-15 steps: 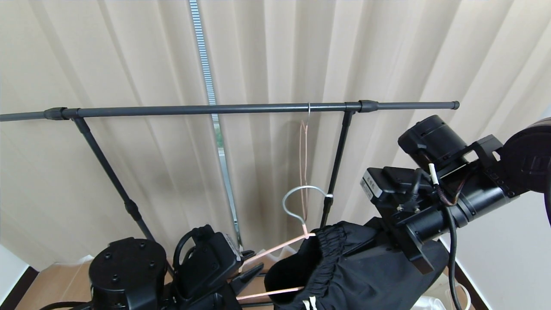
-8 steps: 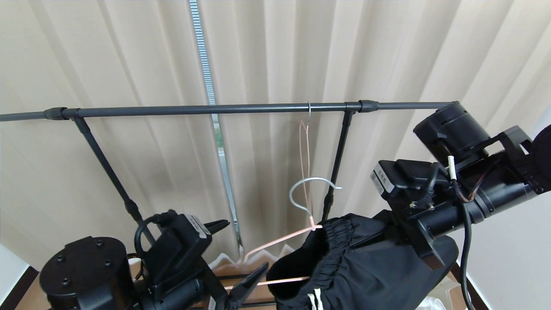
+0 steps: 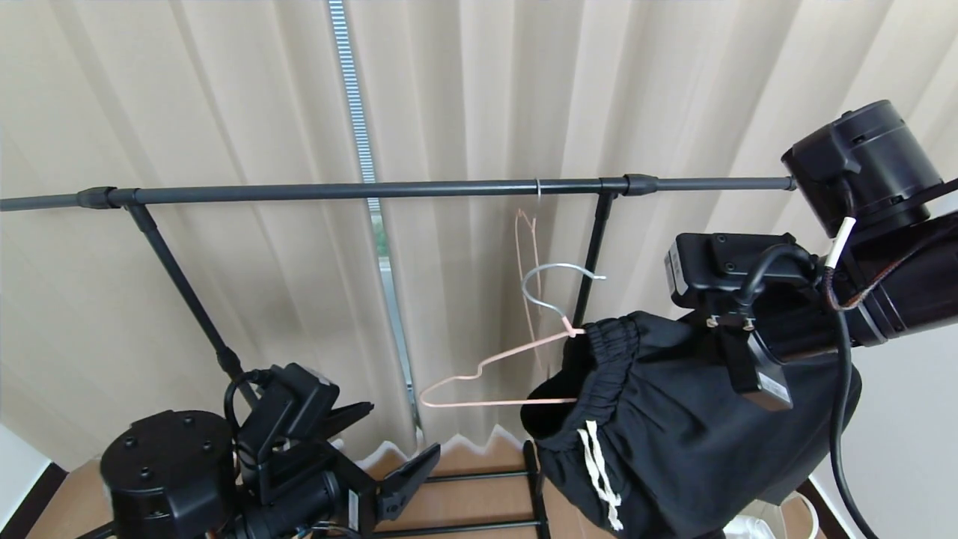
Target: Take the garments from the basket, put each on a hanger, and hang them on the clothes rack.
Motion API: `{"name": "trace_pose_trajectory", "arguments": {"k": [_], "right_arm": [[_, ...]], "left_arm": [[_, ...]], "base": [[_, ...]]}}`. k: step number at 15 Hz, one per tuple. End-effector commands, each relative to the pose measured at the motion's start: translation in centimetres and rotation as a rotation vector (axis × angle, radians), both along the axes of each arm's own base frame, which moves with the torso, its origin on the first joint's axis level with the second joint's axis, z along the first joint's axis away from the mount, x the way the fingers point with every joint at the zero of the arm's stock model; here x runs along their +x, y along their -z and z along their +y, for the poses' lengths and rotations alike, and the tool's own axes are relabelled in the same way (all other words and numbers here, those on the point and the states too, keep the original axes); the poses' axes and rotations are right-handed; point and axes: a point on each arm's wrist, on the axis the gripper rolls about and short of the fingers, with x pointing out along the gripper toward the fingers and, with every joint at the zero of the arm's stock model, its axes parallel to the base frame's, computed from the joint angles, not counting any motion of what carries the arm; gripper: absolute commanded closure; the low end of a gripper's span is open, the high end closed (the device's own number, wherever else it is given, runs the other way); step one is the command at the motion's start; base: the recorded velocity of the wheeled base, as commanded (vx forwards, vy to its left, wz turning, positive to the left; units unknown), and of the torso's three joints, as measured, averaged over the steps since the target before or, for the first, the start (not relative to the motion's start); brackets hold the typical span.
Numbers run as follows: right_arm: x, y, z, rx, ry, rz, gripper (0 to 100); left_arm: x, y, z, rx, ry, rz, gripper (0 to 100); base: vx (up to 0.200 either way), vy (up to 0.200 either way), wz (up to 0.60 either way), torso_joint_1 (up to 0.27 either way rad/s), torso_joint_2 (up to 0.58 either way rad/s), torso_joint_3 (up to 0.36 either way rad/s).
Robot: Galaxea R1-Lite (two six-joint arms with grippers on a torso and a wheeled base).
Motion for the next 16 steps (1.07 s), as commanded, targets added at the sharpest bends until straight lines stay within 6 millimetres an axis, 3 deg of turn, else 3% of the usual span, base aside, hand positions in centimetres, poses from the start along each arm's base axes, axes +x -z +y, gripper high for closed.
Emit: {"name": "trace_pose_trajectory", "arguments": {"k": [1,10,16], "right_arm": [[-0.5,-0.9,0.3,-0.015,0.025,-0.082,100],[-1.7,-2.2,1.4,0.089,0.123,-0.101,100],[-2.8,-2.0,1.8,0.115,0.131,-0.061,100]], "left_arm": [[1.0,1.8,-1.4,0.044,0.008,0.055,0],[5.4,3.8,-5.5,0.034,-0.069,0.042,0],[7.4,3.2,-6.8,0.0,-0.1,-0.004,0]], "base": [[0.0,0.0,0.0,0.0,0.0,0.0],[0.0,0.0,0.0,0.0,0.0,0.0],[0.0,0.0,0.0,0.0,0.0,0.0]]}}
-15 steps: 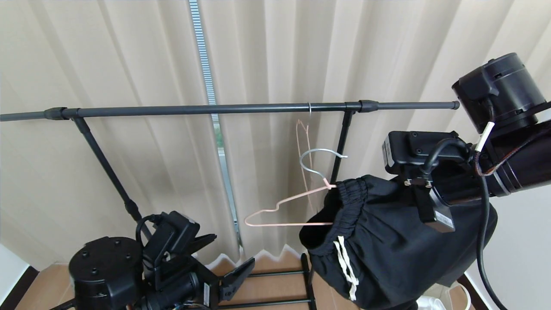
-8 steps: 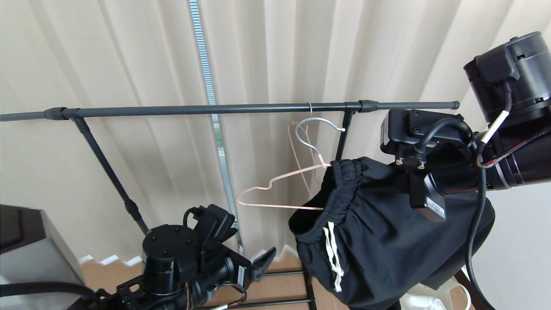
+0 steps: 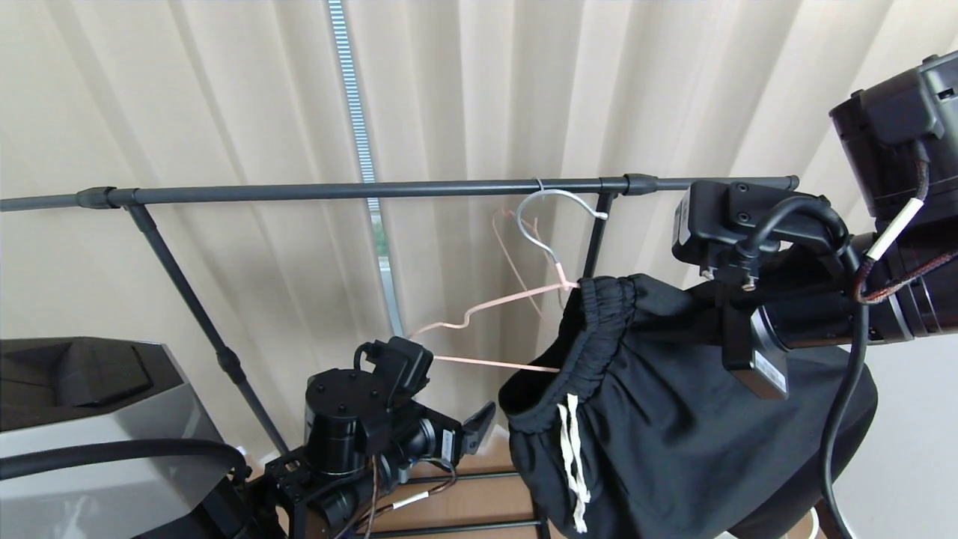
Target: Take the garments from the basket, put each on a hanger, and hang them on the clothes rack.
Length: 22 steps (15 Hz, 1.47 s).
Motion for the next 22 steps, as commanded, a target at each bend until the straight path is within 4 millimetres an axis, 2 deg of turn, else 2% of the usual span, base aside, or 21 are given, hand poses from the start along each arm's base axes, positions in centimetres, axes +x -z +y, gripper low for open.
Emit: {"name": "trace_pose_trajectory", "arguments": {"k": [1,9,15,22], "right_arm": [[-0.6,0.3,0.3,0.0,-0.018,0.014,100],[-0.8,-0.1,1.2,0.056,-0.021,-0.002,100],[-0.5,-0.6,1.2,0.088,0.026,-0.031,100],[-1.3,-1.2,0.8,0.119,0.033,-0.033,100]], "left_arm": [[0.6,0.0,-0.6,-0.008,-0.01,-0.003,0],[-0.5,1.0,-2.1,0.023,0.007,0.006,0],[-2.3,1.9,-1.8,0.068,0.029,0.042,0],[-2.4,2.6,-2.7,0.075,0.059,0.052,0]], "base": [[0.0,0.0,0.0,0.0,0.0,0.0],[0.0,0.0,0.0,0.0,0.0,0.0],[0.0,0.0,0.0,0.0,0.0,0.0],[0.0,0.0,0.0,0.0,0.0,0.0]]}}
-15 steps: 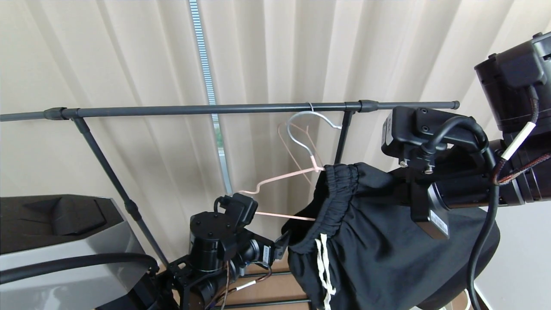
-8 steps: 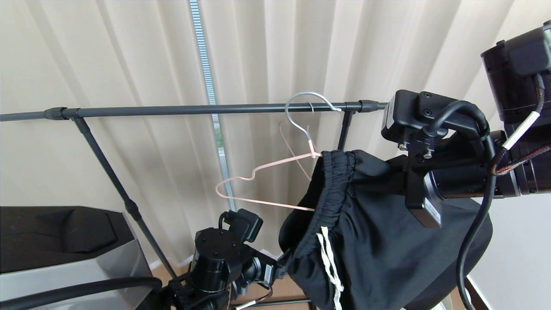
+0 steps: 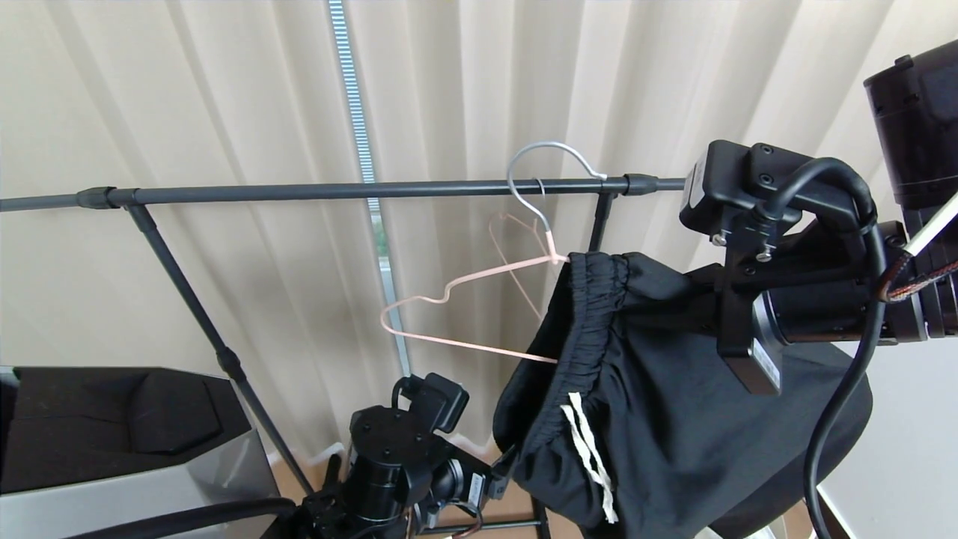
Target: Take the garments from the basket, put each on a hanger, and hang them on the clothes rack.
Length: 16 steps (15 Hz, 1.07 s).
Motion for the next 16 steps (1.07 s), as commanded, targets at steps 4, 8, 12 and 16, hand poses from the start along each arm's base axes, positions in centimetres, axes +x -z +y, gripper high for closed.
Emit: {"name": "trace_pose_trajectory", "arguments": {"k": [4,8,12,16], "right_arm": [[-0.1,0.0,-0.1,0.011,0.006,0.009,100],[-0.3,0.2,-0.3,0.019,0.018,0.025,100],[-0.6,1.4,-1.3,0.003,0.041,0.053,100],[-0.7,3.0,-1.9,0.043,0.065,0.036,100]], "left_arm": [[0.0,0.2,-0.2,0.003,0.0,0.001,100],[-0.1,0.1,0.2,0.004,-0.008,0.003,100],[-0.1,-1.3,1.5,-0.012,-0.036,-0.021,100],[-0.5,-2.2,2.2,-0.003,-0.055,-0.052,100]], "base": [[0.0,0.0,0.0,0.0,0.0,0.0],[0.0,0.0,0.0,0.0,0.0,0.0],[0.0,0.0,0.0,0.0,0.0,0.0],[0.0,0.0,0.0,0.0,0.0,0.0]]}}
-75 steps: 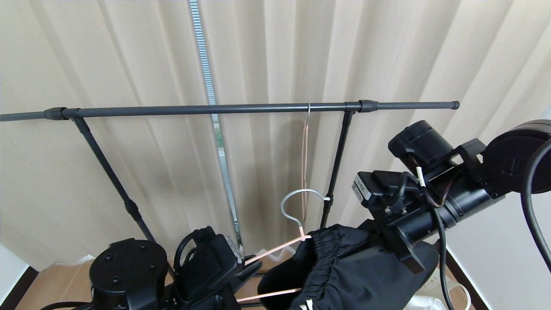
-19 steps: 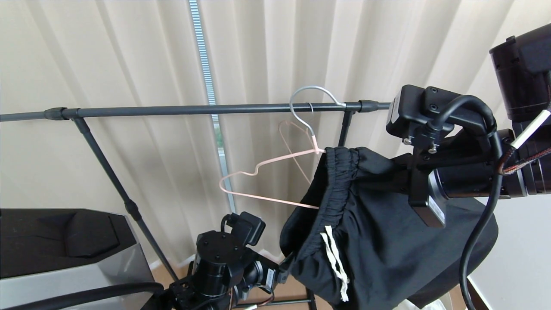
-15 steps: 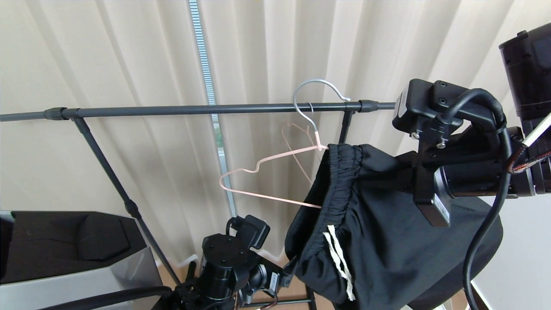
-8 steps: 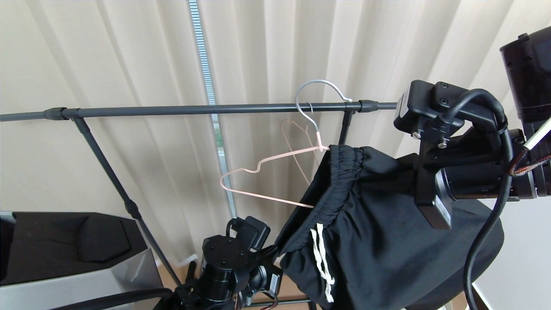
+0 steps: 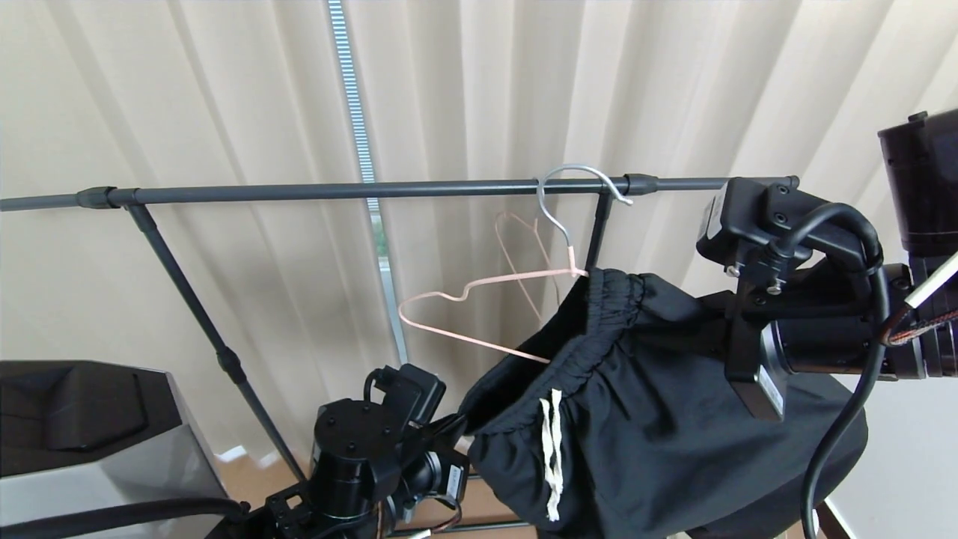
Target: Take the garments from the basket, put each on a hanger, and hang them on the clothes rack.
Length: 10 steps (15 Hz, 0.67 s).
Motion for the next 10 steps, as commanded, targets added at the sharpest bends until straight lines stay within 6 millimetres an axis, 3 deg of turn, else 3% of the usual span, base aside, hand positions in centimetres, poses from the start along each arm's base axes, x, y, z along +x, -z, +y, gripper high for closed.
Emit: {"name": "trace_pose_trajectory", "arguments": {"k": [1,6,10], "right_arm": [[-0.4,0.6,-0.5,-0.003,0.01,0.014,100],[-1.7,1.8,-2.3,0.062,-0.021,0.098,100],[-2.4,5.0,-3.0,0.157,0.039,0.129,100]], "left_arm": [[-0.1,-0.6,0.2,-0.012,-0.008,-0.015,100],[1.3,-0.8,1.2,0.003,-0.07,-0.041,100],[2.0,-1.1,1.3,0.03,-0.098,-0.076,100]], "base": [[0.0,0.0,0.0,0.0,0.0,0.0],[0.0,0.0,0.0,0.0,0.0,0.0],[0.0,0.0,0.0,0.0,0.0,0.0]]}}
